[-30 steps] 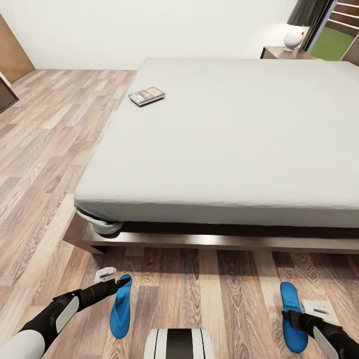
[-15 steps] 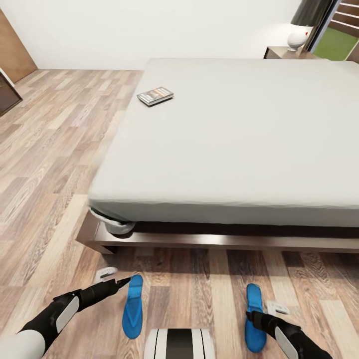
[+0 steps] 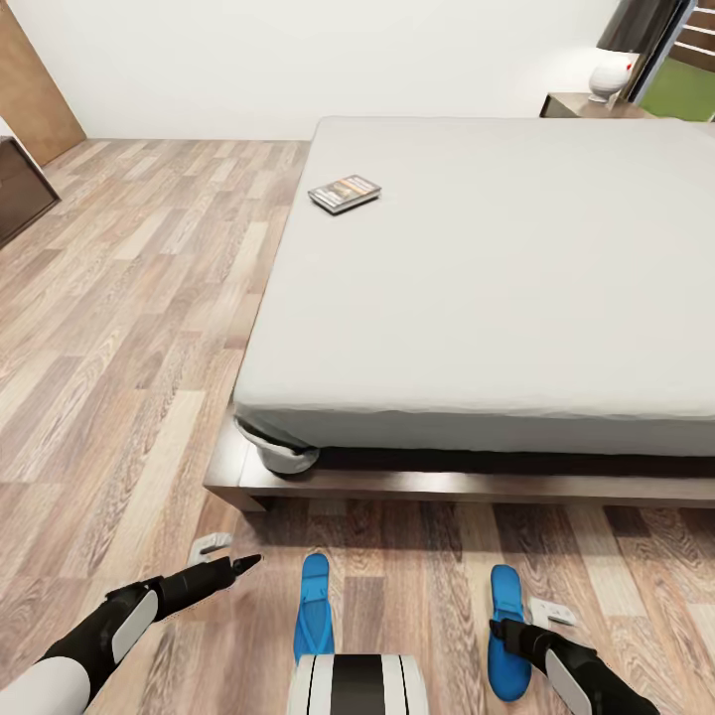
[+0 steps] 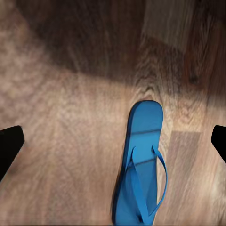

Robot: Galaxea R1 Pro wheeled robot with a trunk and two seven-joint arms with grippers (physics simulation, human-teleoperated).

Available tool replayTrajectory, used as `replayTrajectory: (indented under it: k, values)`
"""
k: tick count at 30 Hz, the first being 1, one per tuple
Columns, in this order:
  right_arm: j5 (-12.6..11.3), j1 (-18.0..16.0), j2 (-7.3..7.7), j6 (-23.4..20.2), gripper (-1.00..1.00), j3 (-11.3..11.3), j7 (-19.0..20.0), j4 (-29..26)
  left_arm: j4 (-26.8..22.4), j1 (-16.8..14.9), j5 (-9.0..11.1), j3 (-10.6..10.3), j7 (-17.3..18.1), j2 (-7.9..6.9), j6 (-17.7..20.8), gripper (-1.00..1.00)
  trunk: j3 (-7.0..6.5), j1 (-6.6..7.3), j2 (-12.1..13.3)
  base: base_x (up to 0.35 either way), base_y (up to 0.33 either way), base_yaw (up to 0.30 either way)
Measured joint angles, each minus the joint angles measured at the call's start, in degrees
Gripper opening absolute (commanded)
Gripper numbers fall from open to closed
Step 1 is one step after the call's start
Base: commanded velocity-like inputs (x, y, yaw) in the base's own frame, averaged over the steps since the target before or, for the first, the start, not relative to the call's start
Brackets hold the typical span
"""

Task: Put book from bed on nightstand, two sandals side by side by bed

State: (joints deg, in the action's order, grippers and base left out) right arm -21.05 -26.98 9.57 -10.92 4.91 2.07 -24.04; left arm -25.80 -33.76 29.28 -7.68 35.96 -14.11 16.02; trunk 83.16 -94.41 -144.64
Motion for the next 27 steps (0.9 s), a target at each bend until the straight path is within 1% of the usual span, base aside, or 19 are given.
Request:
replayTrajectory:
  k: [1, 2, 3, 4, 6, 11, 27]
  values:
    - [0.12, 0.00, -0.65, 0.02, -1.00, -0.10, -4.08, -0.14, 0.00, 0.01, 0.00, 0.00, -0.01, 0.00, -0.01, 1.00, 0.00, 0.00, 0.00, 0.084, 0.320, 0.000]
    - [0.22, -0.01, -1.03, 0.06, -1.00, -0.15, -7.01, -0.14, -0.01, 0.02, 0.00, 0.01, -0.01, 0.00, 0.01, 1.00, 0.00, 0.00, 0.00, 0.084, 0.320, 0.000]
    - [0.22, -0.01, -1.36, 0.07, -1.00, -0.16, -11.29, -0.17, -0.01, 0.01, 0.00, 0.01, -0.01, 0.00, 0.02, 1.00, 0.00, 0.00, 0.00, 0.084, 0.320, 0.000]
    - [0.12, -0.01, -1.50, 0.08, -1.00, -0.14, -13.16, -0.20, -0.01, 0.02, 0.00, 0.01, -0.01, 0.00, 0.02, 1.00, 0.00, 0.00, 0.00, 0.084, 0.320, 0.000]
    - [0.06, -0.01, -1.64, 0.10, -1.00, -0.13, -15.08, -0.22, -0.01, 0.02, 0.00, 0.00, -0.01, 0.00, 0.02, 1.00, 0.00, 0.00, 0.00, 0.084, 0.320, 0.000]
    - [0.02, -0.01, -1.73, 0.11, -1.00, -0.12, -16.34, -0.23, -0.01, 0.02, 0.00, 0.03, 0.02, 0.00, 0.02, 1.00, 0.00, 0.00, 0.00, 0.075, 0.320, 0.000]
    - [0.01, -0.01, -1.81, 0.11, -1.00, -0.03, -16.41, -0.23, -0.01, 0.01, 0.00, 0.18, 0.05, 0.00, 0.15, 1.00, 0.00, -0.01, 0.00, 0.005, 0.321, 0.000]
